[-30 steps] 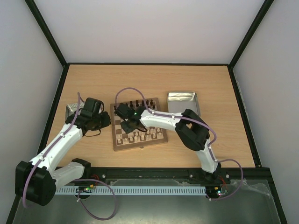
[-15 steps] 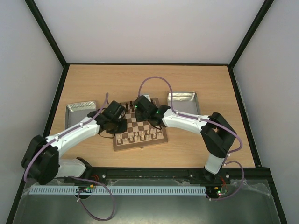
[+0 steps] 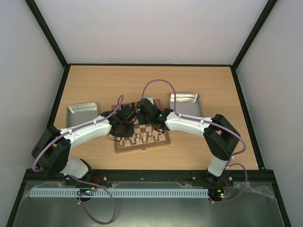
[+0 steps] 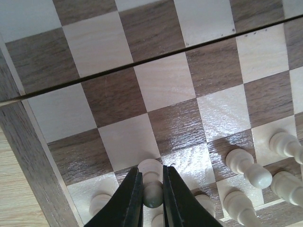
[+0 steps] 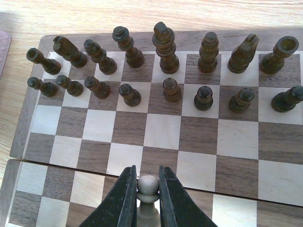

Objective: Set up the chess pieces on the board
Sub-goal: Place the chess piece on the chessboard.

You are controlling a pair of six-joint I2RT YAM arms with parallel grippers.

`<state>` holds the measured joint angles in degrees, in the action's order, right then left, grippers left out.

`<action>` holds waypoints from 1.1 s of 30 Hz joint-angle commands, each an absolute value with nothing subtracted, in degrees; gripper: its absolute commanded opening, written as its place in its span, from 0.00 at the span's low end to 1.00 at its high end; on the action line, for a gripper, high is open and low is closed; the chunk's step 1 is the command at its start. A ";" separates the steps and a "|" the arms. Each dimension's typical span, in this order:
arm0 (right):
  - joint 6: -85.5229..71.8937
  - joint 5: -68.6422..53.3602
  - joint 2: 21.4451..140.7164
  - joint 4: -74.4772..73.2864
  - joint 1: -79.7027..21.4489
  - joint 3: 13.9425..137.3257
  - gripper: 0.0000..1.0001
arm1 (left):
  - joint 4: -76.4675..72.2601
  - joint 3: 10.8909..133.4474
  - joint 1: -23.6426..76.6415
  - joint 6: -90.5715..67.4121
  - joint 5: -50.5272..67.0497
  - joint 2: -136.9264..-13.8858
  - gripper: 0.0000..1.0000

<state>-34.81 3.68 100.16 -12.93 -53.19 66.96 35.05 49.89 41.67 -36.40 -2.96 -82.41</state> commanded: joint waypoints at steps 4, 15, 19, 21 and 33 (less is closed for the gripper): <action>-36.01 5.68 96.69 -10.88 -52.17 64.95 0.12 | 37.27 50.25 43.17 -37.42 -4.05 -83.01 0.11; -36.08 5.76 95.34 -10.38 -51.23 63.66 0.12 | 38.26 49.31 43.31 -36.49 -5.28 -83.53 0.11; -37.66 5.58 95.16 -10.14 -51.09 63.20 0.12 | 38.31 49.22 43.33 -36.07 -4.79 -83.66 0.14; -37.71 5.38 95.26 -10.19 -51.07 63.12 0.12 | 37.92 49.13 43.32 -35.91 -4.05 -83.66 0.16; -39.20 3.07 90.64 -6.27 -50.85 61.39 0.13 | 38.25 54.59 43.18 -35.82 -4.95 -81.39 0.32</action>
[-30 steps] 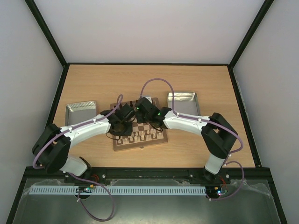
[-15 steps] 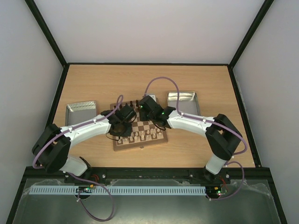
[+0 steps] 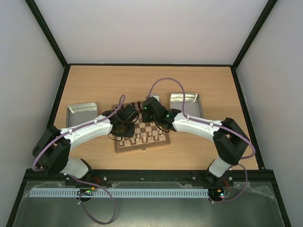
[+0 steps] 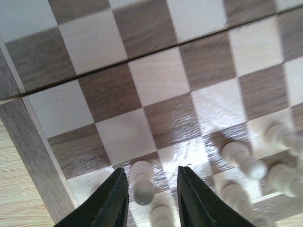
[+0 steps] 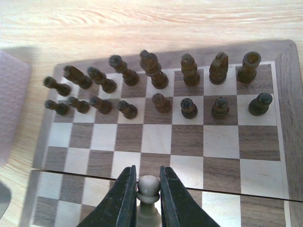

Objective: Set up the chess pieces on the board
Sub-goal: Place the chess piece on the chessboard.

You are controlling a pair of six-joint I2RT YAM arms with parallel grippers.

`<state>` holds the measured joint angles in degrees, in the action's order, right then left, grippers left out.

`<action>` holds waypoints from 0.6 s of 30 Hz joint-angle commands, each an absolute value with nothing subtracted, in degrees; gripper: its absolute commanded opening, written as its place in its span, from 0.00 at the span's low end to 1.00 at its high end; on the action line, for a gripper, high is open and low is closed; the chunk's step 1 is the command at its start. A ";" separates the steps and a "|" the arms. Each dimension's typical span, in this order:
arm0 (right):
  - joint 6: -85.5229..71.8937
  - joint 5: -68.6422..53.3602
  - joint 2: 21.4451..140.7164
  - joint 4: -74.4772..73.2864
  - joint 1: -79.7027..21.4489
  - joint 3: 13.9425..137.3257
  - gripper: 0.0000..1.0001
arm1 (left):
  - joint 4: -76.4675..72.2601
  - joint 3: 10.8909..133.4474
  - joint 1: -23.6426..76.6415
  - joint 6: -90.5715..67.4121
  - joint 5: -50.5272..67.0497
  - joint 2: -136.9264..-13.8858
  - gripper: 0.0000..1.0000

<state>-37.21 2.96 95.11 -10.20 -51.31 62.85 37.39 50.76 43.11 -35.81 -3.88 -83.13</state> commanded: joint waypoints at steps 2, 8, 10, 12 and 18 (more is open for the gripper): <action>-41.25 2.54 88.59 -4.23 -50.62 60.13 0.13 | 37.90 56.05 43.01 -36.63 -6.27 -80.05 0.34; -54.81 0.16 82.55 -0.97 -49.19 57.56 0.13 | 29.41 54.30 42.87 -36.40 -8.85 -71.92 0.47; -60.22 -1.19 80.97 0.19 -48.76 56.47 0.13 | 23.72 51.53 42.89 -35.09 -8.02 -67.70 0.49; -64.73 -2.66 79.72 1.76 -48.45 55.24 0.13 | 17.08 47.23 42.89 -34.20 -6.03 -63.17 0.56; -71.99 -10.33 78.36 5.55 -48.34 53.14 0.13 | 4.50 41.92 42.81 -32.78 1.31 -56.94 0.73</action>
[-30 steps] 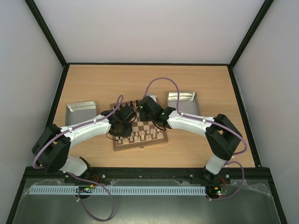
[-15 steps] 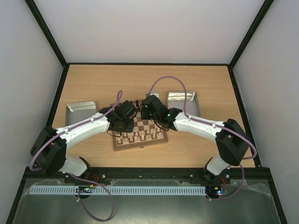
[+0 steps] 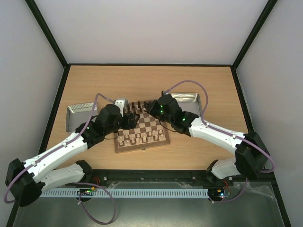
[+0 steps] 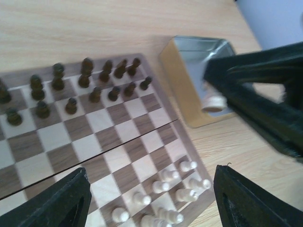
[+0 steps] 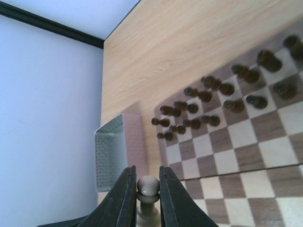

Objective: Set up the chess pieces on the board
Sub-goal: Place the chess piece on the chessboard.

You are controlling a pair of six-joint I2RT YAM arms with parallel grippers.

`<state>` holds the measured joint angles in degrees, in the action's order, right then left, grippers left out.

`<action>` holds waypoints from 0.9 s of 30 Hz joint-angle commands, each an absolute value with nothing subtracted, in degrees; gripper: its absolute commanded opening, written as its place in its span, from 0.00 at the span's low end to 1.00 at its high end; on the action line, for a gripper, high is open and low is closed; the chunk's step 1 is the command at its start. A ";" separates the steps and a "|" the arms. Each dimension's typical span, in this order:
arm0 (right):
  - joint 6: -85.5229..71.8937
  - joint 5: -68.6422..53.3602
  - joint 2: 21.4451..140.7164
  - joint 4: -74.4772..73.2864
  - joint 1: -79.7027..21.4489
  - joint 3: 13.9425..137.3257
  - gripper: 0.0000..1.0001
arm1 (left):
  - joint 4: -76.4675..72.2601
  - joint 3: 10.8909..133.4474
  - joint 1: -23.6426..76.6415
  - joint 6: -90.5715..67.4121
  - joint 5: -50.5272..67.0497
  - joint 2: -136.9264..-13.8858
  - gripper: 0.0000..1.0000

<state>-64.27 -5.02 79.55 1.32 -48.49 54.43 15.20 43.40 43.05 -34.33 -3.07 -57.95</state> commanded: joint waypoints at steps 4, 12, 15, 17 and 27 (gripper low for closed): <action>-71.34 -15.85 78.27 7.78 -48.34 53.56 0.13 | 5.02 43.31 42.74 -33.92 1.51 -59.84 0.61; -71.77 -20.59 77.60 9.07 -48.34 52.81 0.13 | 3.79 44.62 42.71 -33.94 4.29 -61.93 0.45; -71.24 -20.65 77.35 8.63 -48.34 52.65 0.13 | 1.88 43.39 42.71 -33.53 3.52 -59.76 0.40; -70.82 -20.89 77.36 8.17 -48.33 52.65 0.13 | 0.42 42.06 42.71 -33.18 2.99 -58.23 0.38; -68.60 -24.19 77.65 7.26 -48.33 53.27 0.13 | -1.59 40.08 42.71 -29.36 1.46 -55.99 0.23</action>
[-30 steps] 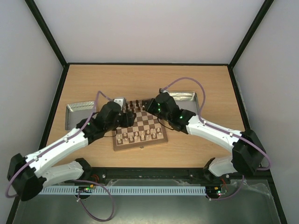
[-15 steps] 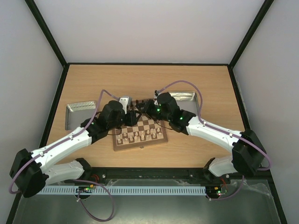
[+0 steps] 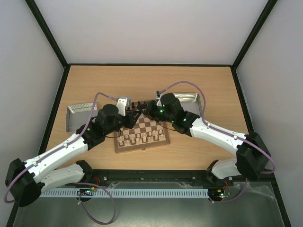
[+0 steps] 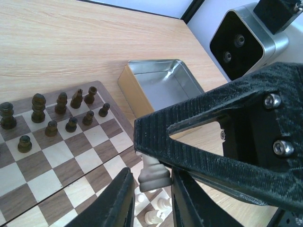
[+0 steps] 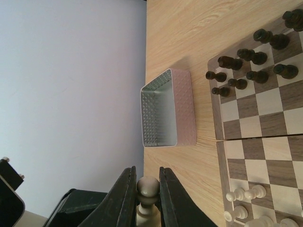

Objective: Set up the chess pieces on the board
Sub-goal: Place the chess piece on the chessboard.

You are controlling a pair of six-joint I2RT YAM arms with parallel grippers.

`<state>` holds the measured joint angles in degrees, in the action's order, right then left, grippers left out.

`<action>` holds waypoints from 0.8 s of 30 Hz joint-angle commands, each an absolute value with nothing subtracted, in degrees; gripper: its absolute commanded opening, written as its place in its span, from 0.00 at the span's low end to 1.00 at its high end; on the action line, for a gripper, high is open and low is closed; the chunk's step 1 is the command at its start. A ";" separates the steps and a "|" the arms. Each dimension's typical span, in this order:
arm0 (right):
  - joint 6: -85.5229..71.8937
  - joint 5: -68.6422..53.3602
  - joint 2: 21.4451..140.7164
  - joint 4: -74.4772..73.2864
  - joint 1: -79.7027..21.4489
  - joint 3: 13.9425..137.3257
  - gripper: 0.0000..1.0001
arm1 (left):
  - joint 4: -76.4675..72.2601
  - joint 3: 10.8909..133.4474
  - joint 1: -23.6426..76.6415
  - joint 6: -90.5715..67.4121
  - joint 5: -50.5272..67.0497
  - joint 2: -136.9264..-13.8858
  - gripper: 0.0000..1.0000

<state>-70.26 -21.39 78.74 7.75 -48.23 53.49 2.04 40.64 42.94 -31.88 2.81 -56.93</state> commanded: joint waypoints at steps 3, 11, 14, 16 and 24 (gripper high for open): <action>-67.84 -25.31 77.74 6.76 -48.30 53.56 0.13 | -2.99 39.51 42.71 -28.38 2.19 -55.83 0.18; -64.14 -26.21 76.81 4.01 -48.30 55.13 0.32 | -6.09 37.35 42.71 -24.49 3.59 -54.04 0.05; -59.52 -29.07 75.63 3.95 -47.81 55.74 0.43 | -3.52 38.11 42.71 -21.80 5.85 -53.02 0.03; -55.66 -34.25 74.58 4.71 -47.30 56.44 0.46 | -1.30 38.74 42.71 -20.00 7.95 -52.03 0.02; -44.88 -45.82 70.68 -2.08 -47.21 59.03 0.48 | 1.54 38.94 42.71 -12.18 18.04 -44.36 0.02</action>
